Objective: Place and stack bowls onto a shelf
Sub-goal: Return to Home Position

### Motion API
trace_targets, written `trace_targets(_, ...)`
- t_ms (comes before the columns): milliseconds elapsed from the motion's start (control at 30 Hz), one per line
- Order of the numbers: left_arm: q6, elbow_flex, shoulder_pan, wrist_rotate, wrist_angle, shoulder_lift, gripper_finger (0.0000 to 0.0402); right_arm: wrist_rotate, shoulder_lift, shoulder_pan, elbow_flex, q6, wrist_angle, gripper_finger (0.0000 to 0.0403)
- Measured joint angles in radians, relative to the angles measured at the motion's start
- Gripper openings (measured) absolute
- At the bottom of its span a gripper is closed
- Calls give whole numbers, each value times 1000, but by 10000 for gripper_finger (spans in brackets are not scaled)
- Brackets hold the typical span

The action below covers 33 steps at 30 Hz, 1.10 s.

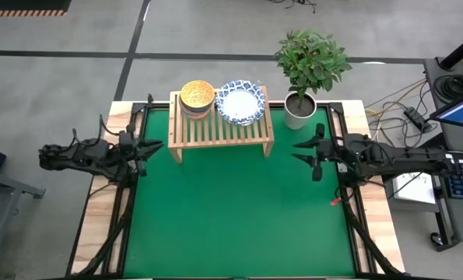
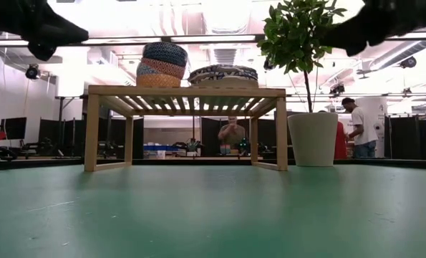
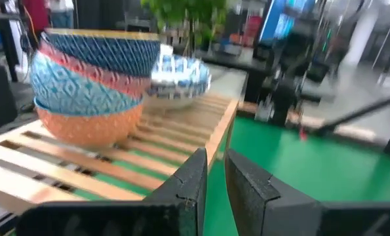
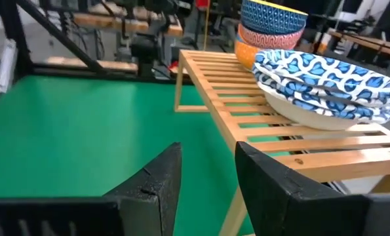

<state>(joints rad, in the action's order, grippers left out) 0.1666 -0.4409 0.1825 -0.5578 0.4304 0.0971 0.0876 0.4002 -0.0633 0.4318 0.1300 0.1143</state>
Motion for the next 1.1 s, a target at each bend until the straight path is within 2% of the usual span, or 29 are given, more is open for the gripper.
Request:
trace_targets(167, 33, 53, 0, -5, -78, -99, 38, -19, -111, -19, -70, -6, 0, 132)
trace_targets(367, 56, 92, -1, -58, -112, -73, 38, -25, -236, -22, -153, -10, -1, 128)
trace_targets(600, 44, 194, -1, -54, -220, -98, 38, -51, -393, -21, -254, -50, -1, 119)
trace_targets(700, 47, 230, -1, -54, -240, -97, 38, -87, -400, -21, -292, -78, -15, 116)
trace_targets(800, 55, 276, -1, -52, -283, -97, 38, -119, -387, -21, -330, -86, -104, 116)
trace_targets(933, 55, 347, -1, 3, -361, -97, 38, -124, -387, -20, -416, -88, -227, 115)
trace_targets(1100, 32, 430, -1, 159, -517, -96, 38, -158, -380, -21, -419, -105, -268, 108)
